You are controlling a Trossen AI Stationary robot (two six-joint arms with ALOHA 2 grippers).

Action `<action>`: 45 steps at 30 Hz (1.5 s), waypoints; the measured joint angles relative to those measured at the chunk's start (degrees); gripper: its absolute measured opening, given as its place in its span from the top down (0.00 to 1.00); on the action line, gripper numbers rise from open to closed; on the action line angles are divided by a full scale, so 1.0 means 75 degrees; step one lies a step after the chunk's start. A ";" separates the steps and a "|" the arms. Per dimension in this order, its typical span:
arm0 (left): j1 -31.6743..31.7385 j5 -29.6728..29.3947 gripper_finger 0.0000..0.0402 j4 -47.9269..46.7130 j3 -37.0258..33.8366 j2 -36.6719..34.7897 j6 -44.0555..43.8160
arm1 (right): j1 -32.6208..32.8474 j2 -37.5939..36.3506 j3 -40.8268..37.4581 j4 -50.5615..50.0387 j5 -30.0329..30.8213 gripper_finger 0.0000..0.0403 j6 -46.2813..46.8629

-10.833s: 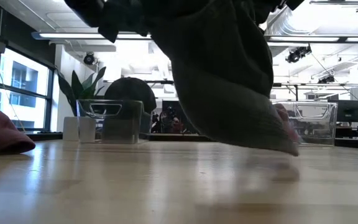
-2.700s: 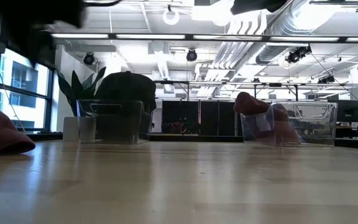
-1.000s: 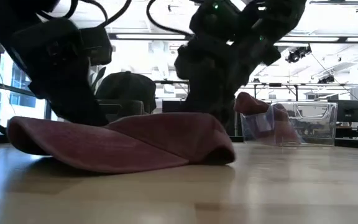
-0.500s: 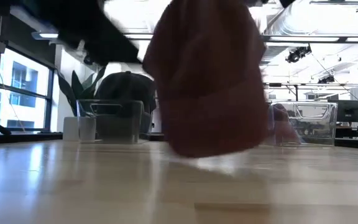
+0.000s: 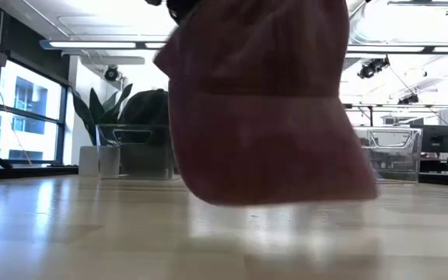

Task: Pick & Place hat
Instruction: Put the red cap into the right transparent bin

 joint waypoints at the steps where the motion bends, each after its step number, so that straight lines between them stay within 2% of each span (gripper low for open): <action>1: 0.0135 0.0490 0.50 0.0136 0.0009 0.0122 -0.0114 | 0.0021 0.0000 0.0000 0.0021 -0.0001 0.99 -0.0019; 5: 0.0557 0.2262 0.50 0.0925 0.0007 0.0680 -0.0841 | 0.0044 0.0000 0.0000 0.0032 0.0002 0.96 -0.0016; 9: 0.0722 0.4097 0.50 0.1875 0.0007 0.1205 -0.1025 | 0.0044 0.0002 0.0000 -0.0072 0.0167 0.97 -0.0015; 11: 0.0696 0.4664 0.50 0.2177 0.0007 0.1304 -0.1017 | 0.0044 0.0003 0.0000 -0.0158 0.0261 0.98 -0.0013; 14: 0.0633 0.5063 0.53 0.2165 0.0007 0.1308 -0.1061 | 0.0044 0.0003 0.0000 -0.0333 0.0407 0.99 -0.0015; 21: 0.0484 0.5374 0.67 0.2123 0.0007 0.1311 -0.1081 | 0.0219 0.0006 0.0000 -0.0414 0.0236 0.94 0.0007; 24: 0.0426 0.5511 0.76 0.2064 0.0007 0.1311 -0.0991 | 0.0313 0.0006 0.0000 -0.0412 0.0228 0.95 0.0004; 30: 0.0359 0.5310 0.97 0.1936 0.0007 0.1311 -0.0218 | 0.0388 0.0006 0.0000 -0.0415 0.0233 0.98 0.0010; 38: 0.0275 0.4881 0.99 0.1432 0.0007 0.0998 0.0017 | 0.0385 0.0006 0.0000 -0.0403 0.0439 0.97 0.0154; 41: 0.0275 0.4655 0.99 0.1062 -0.0002 0.0819 -0.0003 | 0.0321 0.0006 0.0000 -0.0441 0.0463 0.90 0.0180; 45: 0.0278 0.4411 0.99 0.1005 0.0002 0.0709 0.0032 | 0.0316 0.0006 -0.0003 -0.0524 0.0491 0.74 0.0170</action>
